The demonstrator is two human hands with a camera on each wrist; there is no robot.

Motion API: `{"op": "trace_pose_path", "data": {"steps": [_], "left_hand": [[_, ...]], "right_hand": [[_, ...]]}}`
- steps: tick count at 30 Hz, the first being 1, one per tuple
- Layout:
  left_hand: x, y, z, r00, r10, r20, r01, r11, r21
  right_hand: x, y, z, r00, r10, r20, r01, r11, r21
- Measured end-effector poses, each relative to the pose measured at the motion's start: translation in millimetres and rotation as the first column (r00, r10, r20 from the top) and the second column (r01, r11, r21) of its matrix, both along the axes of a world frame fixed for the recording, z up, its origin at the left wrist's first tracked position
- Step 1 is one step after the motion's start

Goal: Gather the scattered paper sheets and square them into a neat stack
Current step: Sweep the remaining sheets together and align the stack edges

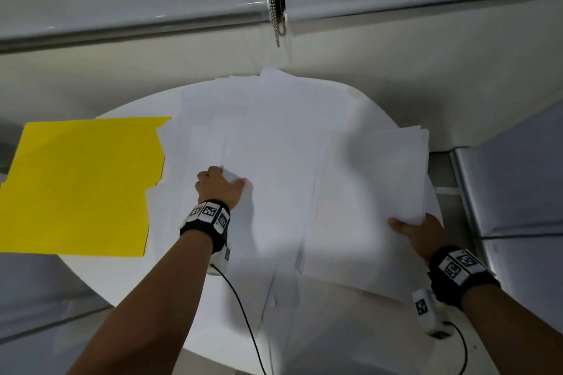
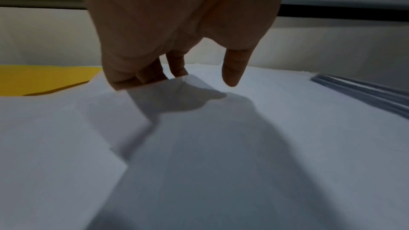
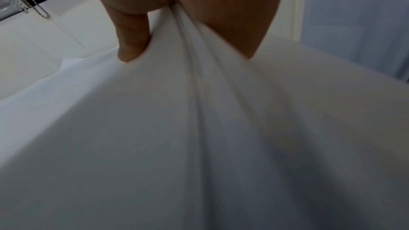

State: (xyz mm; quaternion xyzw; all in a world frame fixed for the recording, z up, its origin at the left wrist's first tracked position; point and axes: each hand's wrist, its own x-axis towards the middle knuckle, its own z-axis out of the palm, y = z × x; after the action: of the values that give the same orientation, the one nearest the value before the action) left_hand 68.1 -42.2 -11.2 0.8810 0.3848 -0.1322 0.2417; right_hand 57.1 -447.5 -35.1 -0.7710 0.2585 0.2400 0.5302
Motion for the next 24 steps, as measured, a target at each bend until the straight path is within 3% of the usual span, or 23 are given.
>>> {"op": "trace_pose_path", "data": {"steps": [6,11,15,19,24], "left_hand": [[-2.5,-5.0,6.6,0.995,0.090,-0.031,-0.095,0.966,-0.240],[-8.6,-4.7,24.2,1.000,0.023,-0.007,-0.024,0.982,-0.189],[-13.7,-4.7,59.7,0.980,-0.016,0.197,0.017,1.000,-0.008],[-22.3,2.9,97.8,0.902,-0.006,0.432,-0.003,1.000,0.020],[-43.0,3.4,110.4,0.845,0.220,0.487,-0.040,0.935,-0.353]], "right_hand": [[-0.8,-1.9,-1.6,0.999,0.037,0.019,-0.037,0.999,0.004],[-0.4,-4.3,-6.8,0.998,0.051,0.026,-0.051,0.999,0.002],[0.3,-5.8,-8.1,0.997,0.075,0.019,-0.075,0.997,0.032],[0.8,-5.3,-5.2,0.996,0.087,0.029,-0.089,0.995,0.051],[1.6,-7.6,-7.0,0.991,0.131,0.018,-0.132,0.990,0.058]]}}
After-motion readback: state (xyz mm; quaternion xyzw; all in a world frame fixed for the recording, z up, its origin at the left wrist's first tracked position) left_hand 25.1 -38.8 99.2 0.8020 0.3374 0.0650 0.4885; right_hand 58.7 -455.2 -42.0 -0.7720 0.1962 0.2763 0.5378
